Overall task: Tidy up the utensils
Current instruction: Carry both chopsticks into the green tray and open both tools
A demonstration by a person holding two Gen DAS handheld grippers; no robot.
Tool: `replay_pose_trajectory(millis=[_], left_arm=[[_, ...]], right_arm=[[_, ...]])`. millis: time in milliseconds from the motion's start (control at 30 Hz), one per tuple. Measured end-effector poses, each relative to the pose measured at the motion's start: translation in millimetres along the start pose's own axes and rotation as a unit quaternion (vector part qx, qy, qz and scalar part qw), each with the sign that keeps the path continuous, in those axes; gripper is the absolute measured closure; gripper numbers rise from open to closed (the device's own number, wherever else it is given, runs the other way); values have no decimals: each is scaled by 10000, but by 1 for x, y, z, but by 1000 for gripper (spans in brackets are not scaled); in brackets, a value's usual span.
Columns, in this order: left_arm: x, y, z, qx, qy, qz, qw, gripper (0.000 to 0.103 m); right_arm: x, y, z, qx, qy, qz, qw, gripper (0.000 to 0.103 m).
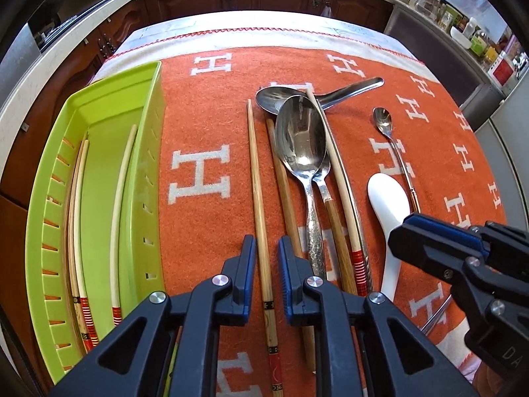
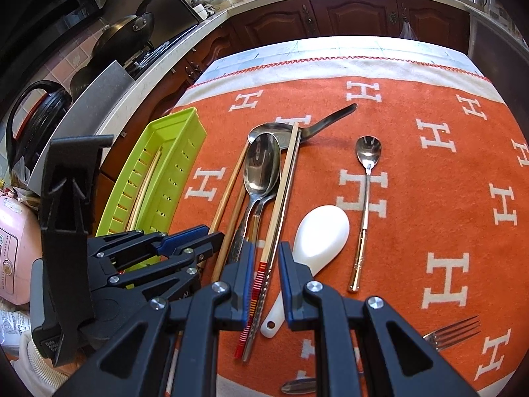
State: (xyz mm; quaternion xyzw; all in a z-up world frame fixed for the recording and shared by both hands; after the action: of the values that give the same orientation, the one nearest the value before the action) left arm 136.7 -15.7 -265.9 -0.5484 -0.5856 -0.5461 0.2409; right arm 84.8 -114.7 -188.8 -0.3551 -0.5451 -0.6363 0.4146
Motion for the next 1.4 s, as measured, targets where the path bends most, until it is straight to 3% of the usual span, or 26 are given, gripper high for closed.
replay_pose_trajectory(millis=[33, 300, 467, 833, 967, 1233, 1300, 1400], left_arm=[[0, 0, 1, 25, 39, -37, 10000, 98], [11, -2, 5, 211, -169, -295, 9992, 99], [49, 8, -2, -3, -206, -632, 9978, 99], [119, 29, 39, 315, 218, -1314, 9906, 99], [127, 29, 57, 474, 360, -1390, 9885, 99], [131, 25, 74, 615, 467, -1390, 9873, 99], [129, 24, 76, 624, 494, -1372, 9873, 99], [130, 24, 77, 626, 514, -1347, 9876, 99]], right_arm=[[-1, 0, 0, 8, 2, 9, 10000, 88], [-3, -3, 7, 80, -1, 41, 10000, 88], [-7, 1, 12, 45, 44, 49, 10000, 88], [-28, 19, 50, 371, 9, -91, 9993, 88], [-45, 23, 59, 461, -157, 36, 9988, 88], [-66, 27, 66, 720, -1007, 129, 9922, 89], [-67, 27, 67, 716, -1190, 129, 9902, 93], [-67, 26, 64, 559, -1053, 204, 9927, 95]])
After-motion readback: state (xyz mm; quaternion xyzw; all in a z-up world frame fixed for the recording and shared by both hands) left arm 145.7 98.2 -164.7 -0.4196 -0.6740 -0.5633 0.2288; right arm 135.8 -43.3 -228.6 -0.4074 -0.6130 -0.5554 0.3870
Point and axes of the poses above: each gripper's, at about its wrist camera, not at the fingertips, and x roughly against the way its jaws point, z to its left, y to its top, the point moved 8 cm from there along -x, roughly the way its jaws point, and after that the axes turned 13 degrees about -y, right-handed, at the moved point
